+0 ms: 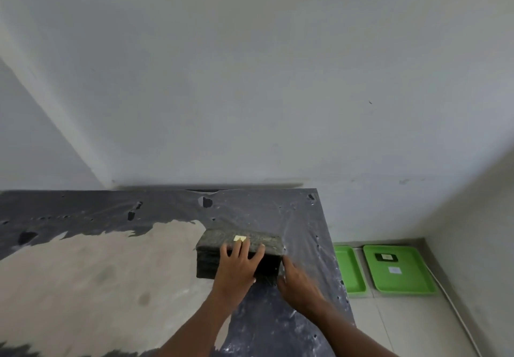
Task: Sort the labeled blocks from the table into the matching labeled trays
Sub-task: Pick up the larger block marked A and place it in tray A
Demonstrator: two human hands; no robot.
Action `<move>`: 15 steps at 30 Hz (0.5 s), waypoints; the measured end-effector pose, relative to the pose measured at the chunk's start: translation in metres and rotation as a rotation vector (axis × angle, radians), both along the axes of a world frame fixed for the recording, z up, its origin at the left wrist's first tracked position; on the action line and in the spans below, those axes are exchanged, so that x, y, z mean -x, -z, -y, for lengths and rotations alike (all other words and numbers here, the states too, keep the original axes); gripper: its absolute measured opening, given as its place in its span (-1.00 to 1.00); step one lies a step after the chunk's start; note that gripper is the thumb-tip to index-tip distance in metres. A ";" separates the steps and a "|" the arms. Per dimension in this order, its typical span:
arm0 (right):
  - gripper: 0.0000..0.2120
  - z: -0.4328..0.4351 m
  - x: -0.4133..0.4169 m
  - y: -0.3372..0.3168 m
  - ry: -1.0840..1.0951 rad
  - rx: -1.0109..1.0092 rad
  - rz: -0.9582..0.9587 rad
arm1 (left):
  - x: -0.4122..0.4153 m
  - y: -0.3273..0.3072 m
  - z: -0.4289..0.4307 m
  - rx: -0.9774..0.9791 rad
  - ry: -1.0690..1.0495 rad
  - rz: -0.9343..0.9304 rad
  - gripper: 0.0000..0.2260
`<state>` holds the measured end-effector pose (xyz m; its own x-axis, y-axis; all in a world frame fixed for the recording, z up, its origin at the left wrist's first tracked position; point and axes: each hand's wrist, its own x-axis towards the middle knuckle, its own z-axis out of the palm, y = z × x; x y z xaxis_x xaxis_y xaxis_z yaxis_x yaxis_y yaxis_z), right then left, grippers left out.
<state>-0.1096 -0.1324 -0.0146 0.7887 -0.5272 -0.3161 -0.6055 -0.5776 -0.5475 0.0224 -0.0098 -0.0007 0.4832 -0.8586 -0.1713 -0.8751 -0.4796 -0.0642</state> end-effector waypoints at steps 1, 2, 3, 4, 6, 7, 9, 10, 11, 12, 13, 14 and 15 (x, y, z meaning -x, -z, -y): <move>-0.56 -0.003 -0.001 0.001 0.012 -0.014 0.004 | 0.004 0.001 -0.004 0.025 0.001 -0.006 -0.32; -0.57 -0.005 -0.001 0.001 0.028 -0.026 0.011 | 0.007 0.003 -0.008 0.047 0.001 -0.014 -0.37; -0.56 -0.007 -0.001 0.003 0.041 -0.035 0.022 | 0.011 0.006 -0.013 0.055 0.004 -0.023 -0.40; -0.52 -0.009 0.000 0.004 0.045 -0.038 0.031 | 0.014 0.009 -0.019 0.046 0.008 -0.032 -0.38; -0.43 -0.014 0.000 0.006 0.024 -0.033 0.027 | 0.021 0.017 -0.032 0.013 0.025 -0.033 -0.33; -0.40 -0.015 0.000 0.007 0.018 -0.031 0.026 | 0.024 0.020 -0.037 0.010 0.036 -0.028 -0.35; -0.40 -0.017 -0.002 0.007 0.023 -0.025 0.021 | 0.028 0.022 -0.041 0.030 0.051 -0.032 -0.41; -0.40 -0.017 -0.003 0.006 0.025 -0.017 0.013 | 0.027 0.021 -0.041 0.049 0.062 -0.033 -0.46; -0.37 -0.017 -0.005 0.006 0.019 -0.006 0.001 | 0.024 0.021 -0.042 0.076 0.080 -0.030 -0.51; -0.32 -0.017 -0.007 0.006 0.003 0.006 -0.016 | 0.020 0.021 -0.043 0.104 0.096 -0.038 -0.56; -0.28 -0.016 -0.008 0.005 -0.017 0.017 -0.028 | 0.013 0.021 -0.044 0.129 0.102 -0.070 -0.58; -0.25 -0.016 -0.010 0.005 -0.038 0.027 -0.027 | 0.004 0.021 -0.044 0.152 0.094 -0.117 -0.57; -0.23 -0.015 -0.013 0.005 -0.065 0.043 -0.023 | -0.005 0.021 -0.046 0.162 0.075 -0.159 -0.53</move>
<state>-0.0971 -0.1171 -0.0194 0.8145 -0.4887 -0.3126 -0.5781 -0.6386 -0.5079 0.0279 0.0358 -0.0220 0.3945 -0.9137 -0.0975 -0.9018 -0.4053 0.1500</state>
